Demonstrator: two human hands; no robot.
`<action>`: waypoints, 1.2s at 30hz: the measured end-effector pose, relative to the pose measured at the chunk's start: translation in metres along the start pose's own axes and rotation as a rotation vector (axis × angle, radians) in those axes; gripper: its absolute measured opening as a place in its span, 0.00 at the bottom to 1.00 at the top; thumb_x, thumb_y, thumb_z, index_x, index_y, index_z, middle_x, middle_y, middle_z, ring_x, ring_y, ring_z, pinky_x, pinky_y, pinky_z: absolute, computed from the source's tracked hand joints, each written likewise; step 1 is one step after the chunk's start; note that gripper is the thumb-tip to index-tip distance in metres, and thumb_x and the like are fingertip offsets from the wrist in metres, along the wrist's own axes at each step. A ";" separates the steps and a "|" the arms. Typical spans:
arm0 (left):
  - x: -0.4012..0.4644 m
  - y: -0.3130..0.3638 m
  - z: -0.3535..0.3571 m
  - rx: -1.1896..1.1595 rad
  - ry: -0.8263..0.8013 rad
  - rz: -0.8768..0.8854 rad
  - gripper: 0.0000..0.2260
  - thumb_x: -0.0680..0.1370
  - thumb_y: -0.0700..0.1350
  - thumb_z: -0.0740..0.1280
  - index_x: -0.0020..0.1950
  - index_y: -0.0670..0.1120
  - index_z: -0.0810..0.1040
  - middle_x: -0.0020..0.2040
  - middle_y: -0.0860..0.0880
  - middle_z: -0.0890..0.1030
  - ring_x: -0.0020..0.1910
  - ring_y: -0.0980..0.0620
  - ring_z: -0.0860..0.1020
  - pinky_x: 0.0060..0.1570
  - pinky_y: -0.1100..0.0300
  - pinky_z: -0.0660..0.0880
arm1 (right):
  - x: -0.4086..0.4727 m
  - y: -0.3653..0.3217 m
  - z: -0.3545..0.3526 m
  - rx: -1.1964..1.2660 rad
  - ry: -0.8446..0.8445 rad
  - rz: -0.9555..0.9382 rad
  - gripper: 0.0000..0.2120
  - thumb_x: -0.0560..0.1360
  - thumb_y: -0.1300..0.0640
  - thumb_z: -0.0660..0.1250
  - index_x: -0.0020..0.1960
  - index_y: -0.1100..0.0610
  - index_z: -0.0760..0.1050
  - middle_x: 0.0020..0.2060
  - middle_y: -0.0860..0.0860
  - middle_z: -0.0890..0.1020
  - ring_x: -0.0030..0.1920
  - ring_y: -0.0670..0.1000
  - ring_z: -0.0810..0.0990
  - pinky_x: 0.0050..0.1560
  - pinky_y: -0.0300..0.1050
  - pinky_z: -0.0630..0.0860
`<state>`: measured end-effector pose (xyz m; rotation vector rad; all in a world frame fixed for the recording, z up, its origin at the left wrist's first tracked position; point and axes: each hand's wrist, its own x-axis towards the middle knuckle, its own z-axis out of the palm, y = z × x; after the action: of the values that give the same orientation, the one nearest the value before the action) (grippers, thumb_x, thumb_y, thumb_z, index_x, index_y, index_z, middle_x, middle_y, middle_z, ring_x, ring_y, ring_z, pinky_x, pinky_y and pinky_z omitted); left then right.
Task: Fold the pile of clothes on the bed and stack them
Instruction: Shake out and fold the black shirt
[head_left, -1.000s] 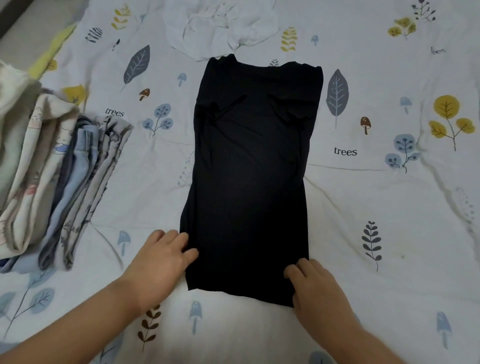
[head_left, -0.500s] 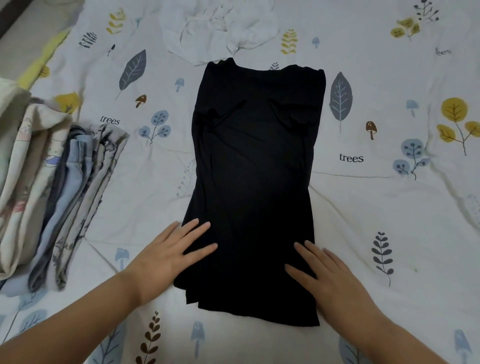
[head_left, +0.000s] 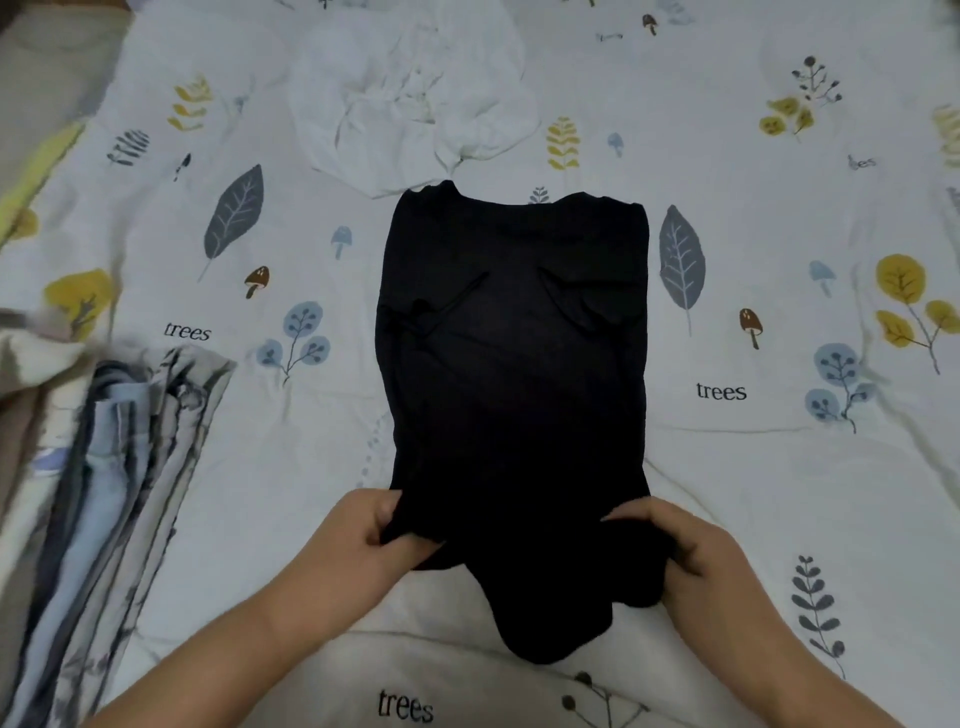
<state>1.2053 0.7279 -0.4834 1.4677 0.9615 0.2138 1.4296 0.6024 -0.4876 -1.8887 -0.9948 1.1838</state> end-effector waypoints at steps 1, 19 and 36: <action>0.008 0.009 -0.003 -0.119 0.040 -0.011 0.15 0.71 0.48 0.70 0.25 0.48 0.73 0.26 0.56 0.73 0.27 0.62 0.71 0.32 0.70 0.67 | 0.009 -0.009 -0.003 0.087 0.035 0.007 0.28 0.71 0.78 0.57 0.40 0.48 0.82 0.40 0.48 0.84 0.42 0.45 0.82 0.41 0.31 0.76; 0.198 0.086 -0.064 -0.556 0.288 -0.109 0.08 0.80 0.39 0.58 0.52 0.48 0.76 0.39 0.51 0.84 0.36 0.55 0.83 0.34 0.63 0.80 | 0.213 -0.087 -0.063 0.728 0.184 0.268 0.09 0.79 0.62 0.57 0.48 0.55 0.75 0.45 0.56 0.82 0.44 0.54 0.83 0.36 0.45 0.81; 0.253 0.028 -0.067 0.282 0.773 -0.125 0.23 0.75 0.39 0.66 0.69 0.43 0.63 0.52 0.46 0.76 0.54 0.46 0.76 0.51 0.59 0.69 | 0.268 -0.043 -0.048 -0.275 0.528 0.118 0.27 0.73 0.69 0.61 0.70 0.58 0.60 0.55 0.55 0.73 0.54 0.54 0.72 0.51 0.45 0.69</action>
<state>1.3328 0.9480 -0.5510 1.5965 1.7561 0.5998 1.5415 0.8483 -0.5412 -2.3351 -0.7842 0.5672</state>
